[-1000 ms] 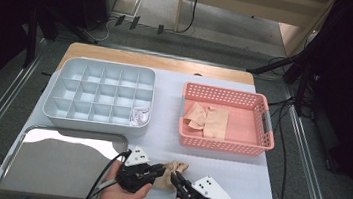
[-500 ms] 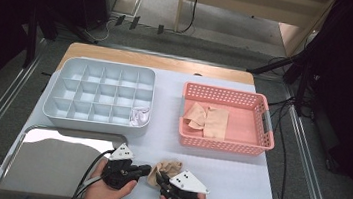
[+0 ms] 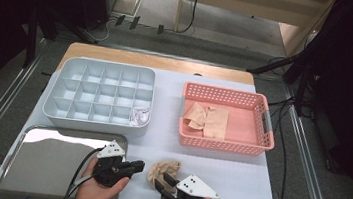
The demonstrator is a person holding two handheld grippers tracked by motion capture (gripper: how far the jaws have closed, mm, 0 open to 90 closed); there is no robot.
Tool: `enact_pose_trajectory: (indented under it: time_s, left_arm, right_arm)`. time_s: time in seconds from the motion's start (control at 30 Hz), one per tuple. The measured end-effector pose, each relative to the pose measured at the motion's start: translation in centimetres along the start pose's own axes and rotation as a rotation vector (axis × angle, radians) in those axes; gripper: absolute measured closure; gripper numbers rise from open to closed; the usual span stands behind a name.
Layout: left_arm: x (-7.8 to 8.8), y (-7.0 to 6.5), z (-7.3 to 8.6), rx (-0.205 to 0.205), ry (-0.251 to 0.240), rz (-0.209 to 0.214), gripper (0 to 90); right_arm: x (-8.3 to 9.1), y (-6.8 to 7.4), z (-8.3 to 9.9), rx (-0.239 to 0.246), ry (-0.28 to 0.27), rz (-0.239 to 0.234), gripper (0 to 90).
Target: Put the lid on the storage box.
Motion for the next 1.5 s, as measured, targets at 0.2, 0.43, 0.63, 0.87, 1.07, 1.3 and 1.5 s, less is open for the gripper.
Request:
enact_pose_trajectory:
  time_s: [0.2,0.43,0.63,0.87,1.07,1.3,1.5]
  left_arm:
    - [-0.2,-1.1,0.2,-0.029,0.008,0.069,80.9]
    - [-1.4,-0.9,0.7,-0.041,0.05,0.051,87.1]
    - [-2.2,-0.8,1.0,-0.045,0.076,0.021,87.2]
    - [-1.0,0.2,0.4,-0.009,0.029,0.006,81.5]
    - [-0.1,-0.4,-0.2,-0.023,-0.003,0.021,80.4]
    - [0.2,-1.5,-0.4,-0.043,-0.012,0.052,82.3]
    - [-0.9,-2.8,-0.7,-0.083,0.004,0.047,73.1]
  right_arm:
    - [-1.6,0.3,0.4,-0.021,0.022,0.01,65.5]
    - [-2.5,0.3,1.1,-0.008,0.061,0.029,89.1]
    - [-2.3,1.1,1.0,0.039,0.055,-0.01,88.9]
    - [-2.6,1.0,1.3,0.035,0.095,-0.047,71.5]
    - [0.2,0.5,0.5,0.023,0.029,-0.063,68.2]
    - [1.9,-2.8,0.6,-0.077,0.005,0.106,80.9]
    - [1.1,-3.3,1.6,-0.106,0.039,0.126,78.6]
Point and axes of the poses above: each handheld gripper's, and its own axes: x roughly backward along the jaws, z roughly out of its underside, y roughly to its left, the point moved 4 cm from there along -x, roughly forward along the jaws, and after that the axes turned 1 degree about -x, right-handed, at the moved point
